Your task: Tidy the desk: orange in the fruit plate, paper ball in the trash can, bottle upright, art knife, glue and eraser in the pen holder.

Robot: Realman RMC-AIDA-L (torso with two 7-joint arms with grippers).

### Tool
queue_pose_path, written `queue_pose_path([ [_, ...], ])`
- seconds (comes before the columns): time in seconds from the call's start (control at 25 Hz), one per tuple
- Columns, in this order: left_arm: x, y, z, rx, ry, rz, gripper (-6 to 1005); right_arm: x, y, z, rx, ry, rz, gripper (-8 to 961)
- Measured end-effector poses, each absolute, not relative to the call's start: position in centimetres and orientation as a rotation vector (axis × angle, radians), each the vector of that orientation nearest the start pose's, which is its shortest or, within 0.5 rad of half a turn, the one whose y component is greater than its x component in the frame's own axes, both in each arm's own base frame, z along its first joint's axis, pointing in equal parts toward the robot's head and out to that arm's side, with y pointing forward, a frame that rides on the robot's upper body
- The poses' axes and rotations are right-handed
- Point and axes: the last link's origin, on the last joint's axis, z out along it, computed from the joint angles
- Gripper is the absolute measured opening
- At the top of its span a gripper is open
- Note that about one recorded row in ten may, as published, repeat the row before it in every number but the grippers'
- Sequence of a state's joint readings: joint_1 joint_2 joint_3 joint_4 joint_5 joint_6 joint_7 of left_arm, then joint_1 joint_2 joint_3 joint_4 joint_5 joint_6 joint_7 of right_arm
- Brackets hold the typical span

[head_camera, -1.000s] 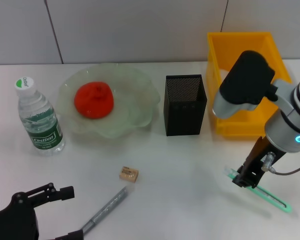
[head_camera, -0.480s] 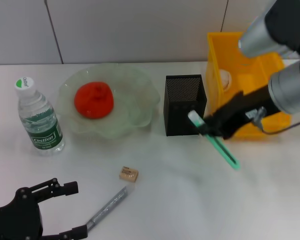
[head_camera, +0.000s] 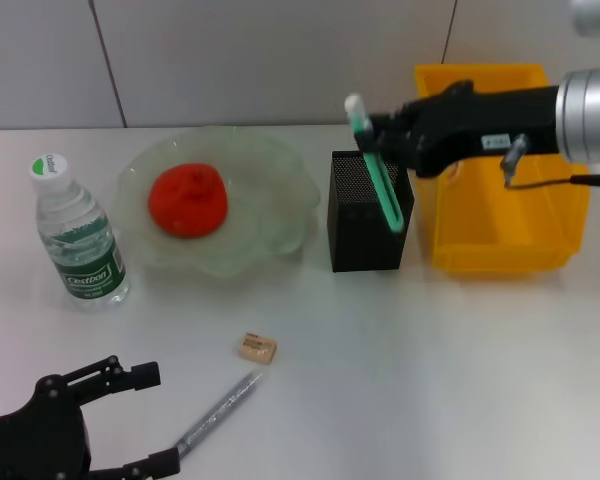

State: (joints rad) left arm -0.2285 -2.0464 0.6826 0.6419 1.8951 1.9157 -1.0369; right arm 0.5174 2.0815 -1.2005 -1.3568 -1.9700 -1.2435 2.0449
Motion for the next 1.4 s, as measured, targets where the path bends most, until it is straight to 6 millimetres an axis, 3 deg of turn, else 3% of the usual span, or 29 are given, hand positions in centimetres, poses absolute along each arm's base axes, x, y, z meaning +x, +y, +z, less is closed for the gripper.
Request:
queue_pose_path([
  [0.16, -31.1, 21.4, 2.3, -2.730, -0.393, -0.957, 864, 14.2, 39.2, 4.0, -2.553, 0.427, 0.622, 163],
  [0.36, -31.0, 21.6, 2.3, -2.730, -0.388, -0.954, 863, 15.0, 40.7, 3.3, -2.503, 0.394, 0.670, 163],
  [0.76, -30.9, 22.1, 2.2, -2.729, -0.385, -0.944, 863, 16.0, 42.7, 0.2, -2.495, 0.389, 0.609, 163],
  [1.4, -30.8, 22.4, 2.2, -2.727, -0.368, -0.937, 863, 18.0, 42.9, -2.3, -2.504, 0.481, 0.523, 163],
])
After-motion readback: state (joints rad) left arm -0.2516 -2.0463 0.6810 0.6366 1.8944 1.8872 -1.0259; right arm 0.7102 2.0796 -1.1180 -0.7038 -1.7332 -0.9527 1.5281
